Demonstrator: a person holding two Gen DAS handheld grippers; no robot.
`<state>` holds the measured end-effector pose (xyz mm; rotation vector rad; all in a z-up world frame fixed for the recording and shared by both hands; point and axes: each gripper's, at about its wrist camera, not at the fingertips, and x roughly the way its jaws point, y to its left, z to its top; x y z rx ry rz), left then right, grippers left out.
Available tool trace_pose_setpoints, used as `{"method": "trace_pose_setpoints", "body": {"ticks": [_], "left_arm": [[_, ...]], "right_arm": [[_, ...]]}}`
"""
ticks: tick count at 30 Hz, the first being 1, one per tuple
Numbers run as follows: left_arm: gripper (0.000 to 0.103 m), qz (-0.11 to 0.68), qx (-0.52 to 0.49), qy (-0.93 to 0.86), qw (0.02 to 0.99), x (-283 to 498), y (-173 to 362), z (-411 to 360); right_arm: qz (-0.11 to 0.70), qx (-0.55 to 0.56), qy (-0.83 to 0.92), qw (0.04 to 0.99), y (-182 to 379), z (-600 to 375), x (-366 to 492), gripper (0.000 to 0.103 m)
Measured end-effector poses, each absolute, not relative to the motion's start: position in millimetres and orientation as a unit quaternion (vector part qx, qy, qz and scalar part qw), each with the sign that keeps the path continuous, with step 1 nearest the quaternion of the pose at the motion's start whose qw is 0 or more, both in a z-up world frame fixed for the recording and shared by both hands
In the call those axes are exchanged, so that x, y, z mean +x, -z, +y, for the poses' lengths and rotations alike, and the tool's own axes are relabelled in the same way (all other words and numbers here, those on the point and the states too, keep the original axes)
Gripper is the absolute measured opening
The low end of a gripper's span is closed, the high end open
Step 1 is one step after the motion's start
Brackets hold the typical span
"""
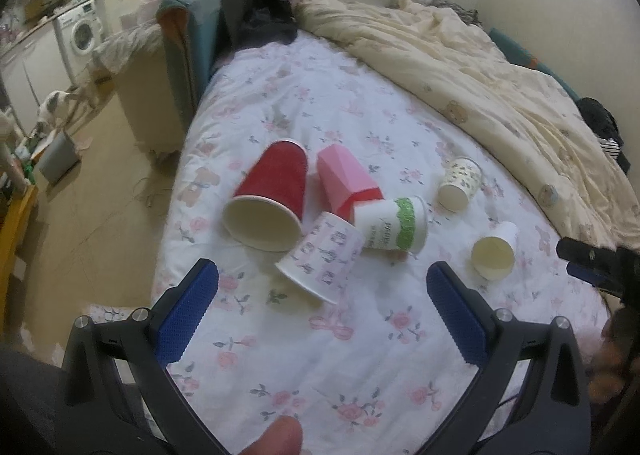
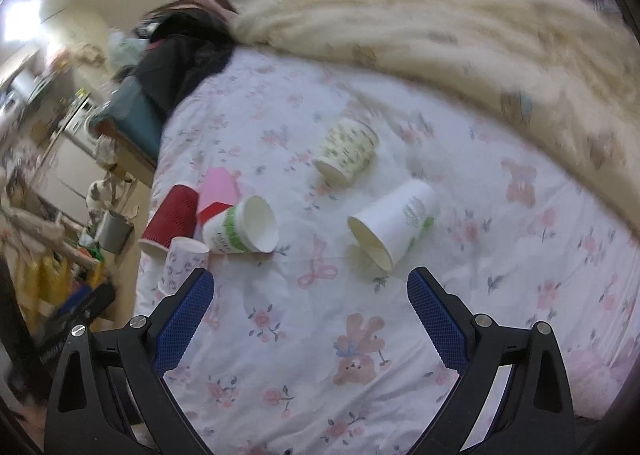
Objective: Flip cup upside down
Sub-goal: 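Reach the right tool to the white Green World cup and grasp it, then carry the cup toward the left tool, set it on the bed, open right tool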
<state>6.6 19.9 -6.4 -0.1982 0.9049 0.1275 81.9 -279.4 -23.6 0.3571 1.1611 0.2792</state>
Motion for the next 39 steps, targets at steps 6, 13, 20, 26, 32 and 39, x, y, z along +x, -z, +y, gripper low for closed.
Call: {"method": "trace_pose_setpoints", "body": {"ticks": [6,13,20,26,32,39], "left_arm": [[0.103,0.456,-0.114,-0.070,0.880,12.1,10.7,30.3],[0.103,0.460,-0.110,-0.070,0.878,17.9,11.1,30.9],[0.103,0.469,-0.104,-0.071,0.874,22.6,16.8,29.6],[0.103,0.469,-0.098,-0.071,0.875,21.6,17.7,27.6],[0.103,0.464,-0.096,-0.074,0.877,20.9,16.8,25.6],[0.103,0.462,-0.095,-0.066,0.879,17.8,12.0,24.3]], "right_arm": [[0.641,0.269,-0.069,0.716,77.6,-301.5,136.2,0.099],[0.668,0.338,0.011,0.663,136.4,-303.6,163.7,0.089],[0.667,0.349,0.054,0.656,162.7,-297.8,172.0,0.076],[0.665,0.342,0.033,0.663,162.2,-297.2,173.7,0.069],[0.668,0.295,-0.036,0.682,135.8,-287.4,162.5,0.068],[0.682,0.211,-0.141,0.686,101.7,-255.2,108.0,0.068]]}}
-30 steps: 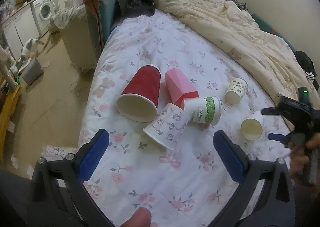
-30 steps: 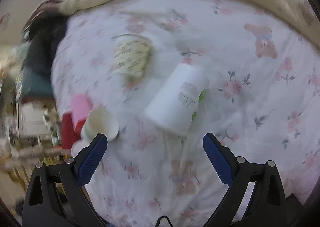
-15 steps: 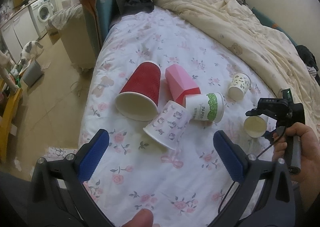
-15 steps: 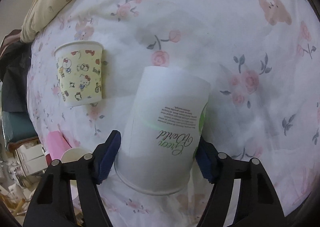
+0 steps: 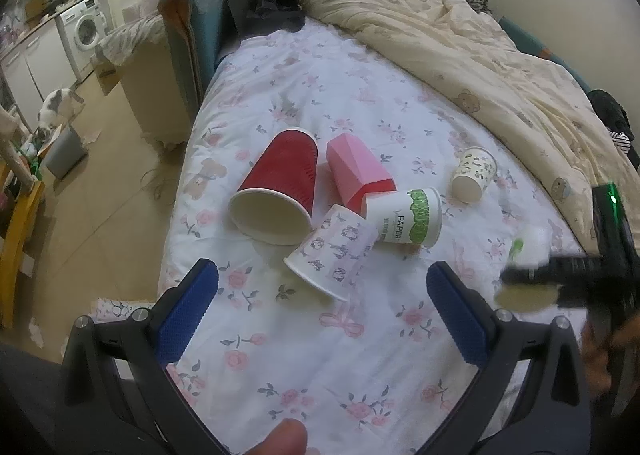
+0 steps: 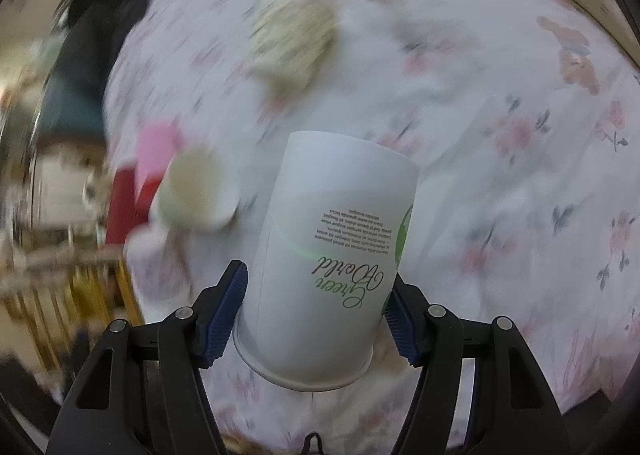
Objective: Flip cup upside down
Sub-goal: 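Carry the cup toward the left tool, set it on the bed, open right tool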
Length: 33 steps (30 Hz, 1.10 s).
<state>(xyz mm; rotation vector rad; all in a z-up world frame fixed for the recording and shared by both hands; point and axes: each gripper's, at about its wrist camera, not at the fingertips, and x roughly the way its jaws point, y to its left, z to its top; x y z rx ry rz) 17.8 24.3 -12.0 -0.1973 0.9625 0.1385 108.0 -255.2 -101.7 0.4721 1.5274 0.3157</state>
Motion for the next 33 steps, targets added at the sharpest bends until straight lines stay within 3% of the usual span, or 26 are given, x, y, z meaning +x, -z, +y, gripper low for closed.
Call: {"method": "trace_pose_setpoints", "body": {"ticks": [10,17,27,31,33], "left_arm": [[0.103,0.463,-0.112,-0.070,0.876,8.8,10.0,34.1],[0.103,0.465,-0.128,-0.066,0.874,7.2,10.0,41.1],[0.103,0.464,-0.128,-0.063,0.874,10.9,9.6,38.7],[0.103,0.467,-0.130,-0.064,0.872,11.3,10.6,38.0],[0.103,0.469,-0.127,-0.064,0.871,10.5,11.3,37.6]], "right_arm": [[0.711,0.156,-0.224,0.648,124.3,-193.2,47.1,0.068],[0.739,0.065,-0.263,0.617,151.5,-148.3,48.0,0.068],[0.750,0.059,-0.272,0.600,159.2,-147.3,50.6,0.075],[0.743,0.064,-0.275,0.607,153.9,-148.6,50.9,0.093],[0.734,0.066,-0.275,0.618,147.4,-151.7,51.4,0.093]]}}
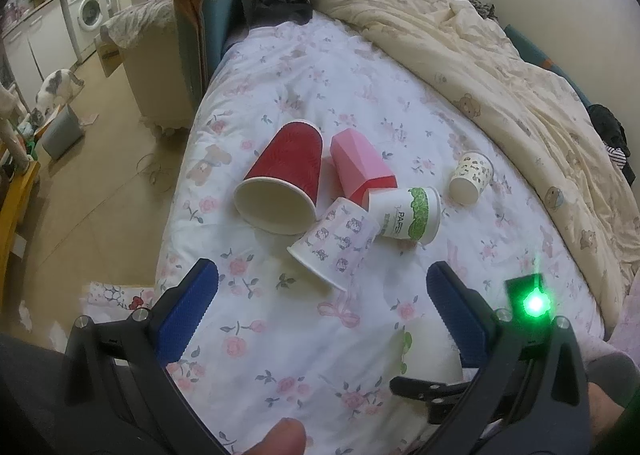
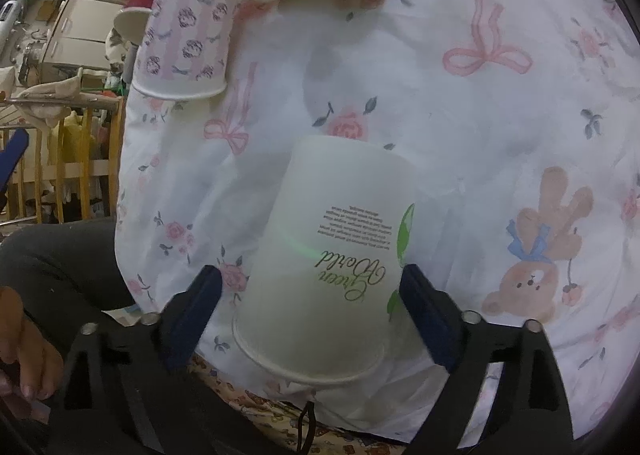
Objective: Flip cup upside down
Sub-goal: 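Carry the cup toward the left tool, set it on the bed, open right tool, then grasp the white cup with the left tool while the right tool withdraws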
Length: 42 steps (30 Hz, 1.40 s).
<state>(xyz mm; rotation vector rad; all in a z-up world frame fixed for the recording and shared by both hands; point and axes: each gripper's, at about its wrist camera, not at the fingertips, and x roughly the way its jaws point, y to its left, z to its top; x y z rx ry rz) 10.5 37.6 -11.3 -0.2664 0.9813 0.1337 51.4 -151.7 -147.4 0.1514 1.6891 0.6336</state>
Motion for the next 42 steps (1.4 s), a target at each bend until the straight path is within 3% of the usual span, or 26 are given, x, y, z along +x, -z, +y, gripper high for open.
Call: {"method": "trace_pose_setpoints", "body": {"ticks": [7,14,25,42], "left_arm": [[0.103,0.472,-0.132,-0.068,0.869,6.5,13.8,40.6],[0.103,0.478,-0.116,-0.057,0.869,4.9,16.5,29.7],[0.103,0.477,-0.092,-0.044,0.873,-0.8,18.1,15.7],[0.103,0.546,-0.063,-0.015,0.835,22.5,17.6,-18.4]], "right_arm": [[0.679,0.107,-0.280,0.670,95.2,-172.0,43.1,0.095],[0.537,0.108,-0.235,0.803,21.8,-223.5,16.0,0.100],[0.435,0.060,-0.154,0.885,0.2,-260.2,-2.8,0.100],[0.437,0.092,-0.119,0.887,3.3,-275.9,1.0,0.100]]}}
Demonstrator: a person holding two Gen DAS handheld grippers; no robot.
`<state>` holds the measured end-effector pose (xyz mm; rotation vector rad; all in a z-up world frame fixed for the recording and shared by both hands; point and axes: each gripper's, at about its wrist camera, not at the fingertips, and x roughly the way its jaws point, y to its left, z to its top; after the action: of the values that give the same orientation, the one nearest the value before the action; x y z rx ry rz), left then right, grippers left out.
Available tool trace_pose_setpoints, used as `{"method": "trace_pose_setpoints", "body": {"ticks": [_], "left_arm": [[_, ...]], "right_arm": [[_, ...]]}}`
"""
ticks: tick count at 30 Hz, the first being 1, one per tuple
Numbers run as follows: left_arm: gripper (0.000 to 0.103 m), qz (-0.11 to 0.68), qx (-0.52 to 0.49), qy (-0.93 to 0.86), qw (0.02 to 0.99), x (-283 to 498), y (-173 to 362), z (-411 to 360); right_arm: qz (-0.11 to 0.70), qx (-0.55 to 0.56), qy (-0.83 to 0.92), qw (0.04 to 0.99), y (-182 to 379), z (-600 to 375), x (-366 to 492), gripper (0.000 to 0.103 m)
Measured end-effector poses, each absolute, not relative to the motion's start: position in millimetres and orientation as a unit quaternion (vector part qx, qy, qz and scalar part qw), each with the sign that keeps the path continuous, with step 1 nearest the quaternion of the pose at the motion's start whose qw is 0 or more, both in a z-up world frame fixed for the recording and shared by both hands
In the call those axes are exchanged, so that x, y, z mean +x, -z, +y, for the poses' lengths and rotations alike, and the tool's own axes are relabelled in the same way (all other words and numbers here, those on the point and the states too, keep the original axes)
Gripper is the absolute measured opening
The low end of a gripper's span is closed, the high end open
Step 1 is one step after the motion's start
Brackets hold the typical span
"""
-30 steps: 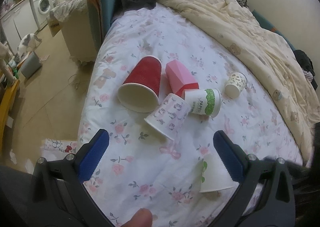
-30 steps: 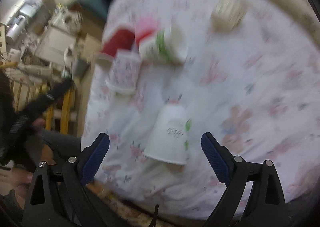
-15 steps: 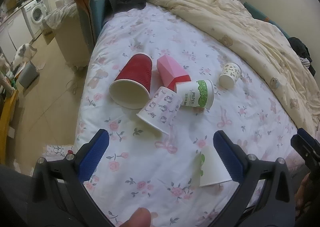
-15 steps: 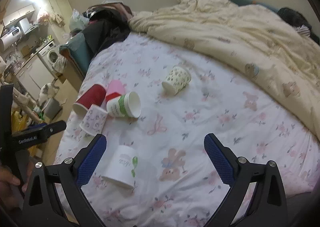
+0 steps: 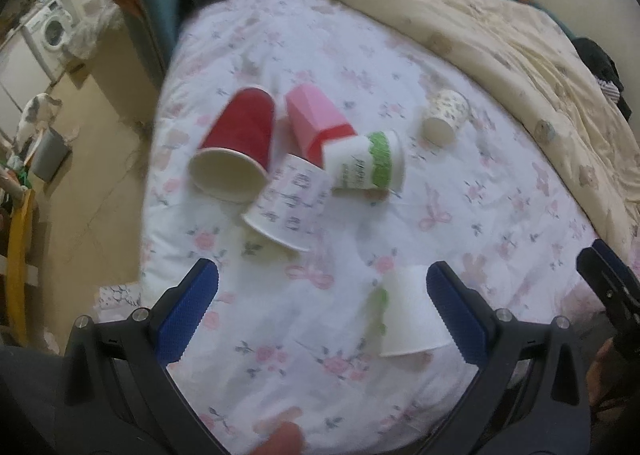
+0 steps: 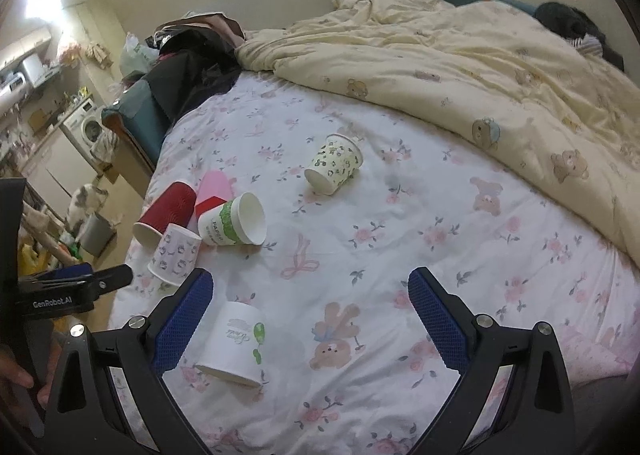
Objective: Flip cup upside down
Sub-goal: 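Grasp the white cup with the left tool while the right tool withdraws, then lift the cup with the left tool and rotate it bottom-up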
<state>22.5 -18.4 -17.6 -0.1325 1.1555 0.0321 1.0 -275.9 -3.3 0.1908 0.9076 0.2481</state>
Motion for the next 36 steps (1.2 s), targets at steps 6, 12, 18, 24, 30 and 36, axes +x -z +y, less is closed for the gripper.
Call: {"method": "trace_pose_setpoints", "body": {"ticks": [6,12,18,24,30,36], "left_arm": [[0.100,0.624,-0.050,0.026,0.780,44.6,50.8,-60.0],[0.087,0.704,-0.075,0.028,0.705,62.9,102.8,-88.1],[0.079,0.740,-0.076,0.016,0.669,66.9,141.4,-103.6],[0.055,0.755,-0.070,0.001,0.652,65.1,159.8,-105.2],[0.049,0.735,-0.068,0.015,0.674,55.8,141.3,-104.9],[0.048,0.687,-0.095,0.037,0.719,37.6,90.4,-88.4]], "right_arm": [[0.450,0.117,-0.089,0.881,10.2,-294.4,6.9,0.100],[0.462,0.160,-0.079,0.869,13.7,-313.2,10.7,0.100],[0.462,0.184,-0.082,0.863,13.8,-320.5,12.5,0.100],[0.465,0.192,-0.087,0.860,14.9,-320.2,15.0,0.100],[0.467,0.181,-0.088,0.861,15.8,-316.8,15.2,0.100],[0.472,0.174,-0.087,0.860,18.0,-312.6,16.6,0.100]]}}
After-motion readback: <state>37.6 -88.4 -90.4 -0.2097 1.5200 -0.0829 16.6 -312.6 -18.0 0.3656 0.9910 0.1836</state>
